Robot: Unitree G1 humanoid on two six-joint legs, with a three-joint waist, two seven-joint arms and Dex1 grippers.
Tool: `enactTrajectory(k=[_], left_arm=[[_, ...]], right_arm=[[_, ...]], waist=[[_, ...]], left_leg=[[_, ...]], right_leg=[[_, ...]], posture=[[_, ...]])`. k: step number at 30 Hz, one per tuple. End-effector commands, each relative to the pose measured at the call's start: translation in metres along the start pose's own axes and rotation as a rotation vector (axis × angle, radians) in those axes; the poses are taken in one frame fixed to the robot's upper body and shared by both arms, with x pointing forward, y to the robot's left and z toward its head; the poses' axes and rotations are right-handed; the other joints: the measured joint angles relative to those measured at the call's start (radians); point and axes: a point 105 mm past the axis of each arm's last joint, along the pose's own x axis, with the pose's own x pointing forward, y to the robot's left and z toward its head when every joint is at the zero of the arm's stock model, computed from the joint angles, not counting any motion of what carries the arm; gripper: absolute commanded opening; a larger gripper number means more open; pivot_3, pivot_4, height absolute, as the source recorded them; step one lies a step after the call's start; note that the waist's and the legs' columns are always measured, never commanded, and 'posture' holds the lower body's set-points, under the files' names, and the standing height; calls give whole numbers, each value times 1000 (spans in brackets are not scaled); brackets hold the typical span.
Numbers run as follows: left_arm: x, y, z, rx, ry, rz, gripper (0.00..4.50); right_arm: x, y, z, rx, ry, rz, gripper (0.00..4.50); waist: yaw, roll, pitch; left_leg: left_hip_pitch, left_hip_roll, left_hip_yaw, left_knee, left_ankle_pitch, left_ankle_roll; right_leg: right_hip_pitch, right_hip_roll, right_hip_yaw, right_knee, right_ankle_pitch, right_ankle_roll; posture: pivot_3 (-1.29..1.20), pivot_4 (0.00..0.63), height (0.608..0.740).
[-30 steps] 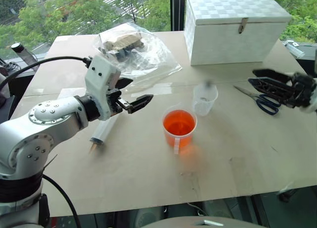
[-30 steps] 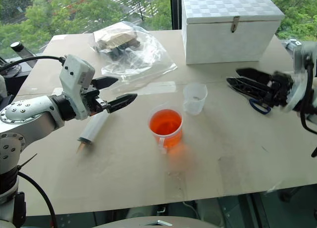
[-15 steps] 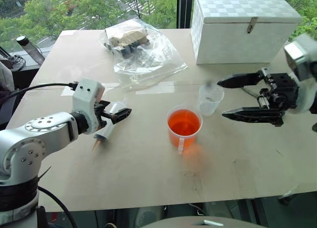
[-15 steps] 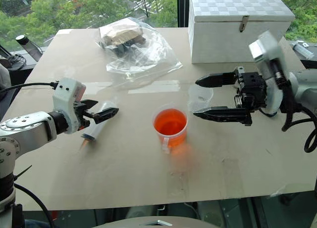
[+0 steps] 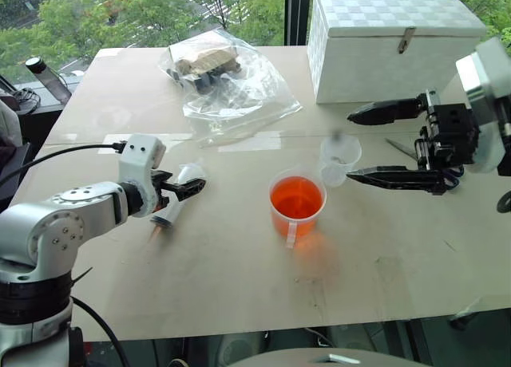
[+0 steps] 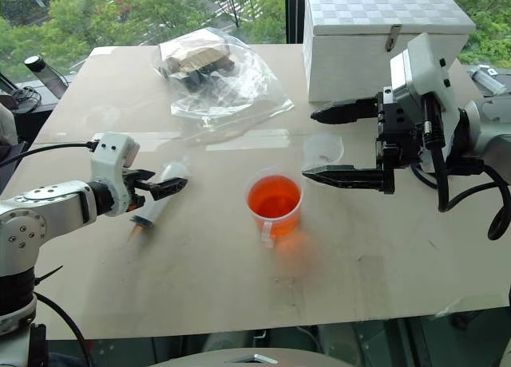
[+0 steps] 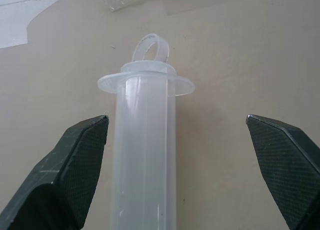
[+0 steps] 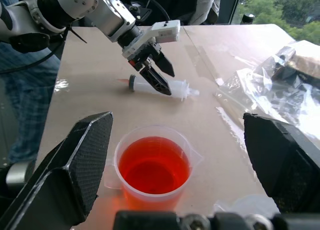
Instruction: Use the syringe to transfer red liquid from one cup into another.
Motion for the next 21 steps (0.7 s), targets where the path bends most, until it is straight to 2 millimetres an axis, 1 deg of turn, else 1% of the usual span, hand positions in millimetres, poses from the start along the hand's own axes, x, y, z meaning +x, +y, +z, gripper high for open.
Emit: enactTrajectory(k=[1,5,8,11,15,17,21], left_arm=[[0,1,5,15,-23,11,4500],[6,2,2,14,-4,19,4500],[14,13,-1,-7,65,70,4500],[21,19,4,-7,111,92,4500],[29,19,13,11,201,75,4500],[30,23,14,62,259,96,4500],[30,23,18,74,316,68,4500]], right_arm=[[0,-2,6,-57,-17,-25,4425],[0,-2,3,-54,-18,-29,4425],[2,-3,2,-55,-17,-37,4425],[3,-4,2,-53,-23,-43,4425],[7,-6,4,-48,-29,-53,4425],[9,-7,5,-46,-34,-60,4425],[11,-8,6,-39,-42,-79,4425]], waist=[[-2,0,0],[-1,0,0],[3,0,0],[1,-1,-1],[1,-1,-1],[0,-1,-1],[-8,-1,-1]], left_leg=[[0,0,0,0,0,0],[0,0,0,0,0,0],[0,0,0,0,0,0],[0,0,0,1,0,0],[0,-1,0,1,0,0],[0,-1,0,1,0,0],[0,-1,1,2,0,0]], right_leg=[[0,0,0,0,0,0],[0,0,0,1,0,0],[0,0,0,1,0,0],[0,0,0,2,0,0],[0,1,0,2,0,0],[0,1,0,2,0,0],[-1,1,0,3,0,0]], posture=[[0,150,740],[0,150,740],[0,150,740],[0,150,740],[0,150,740],[0,150,740],[0,150,740]])
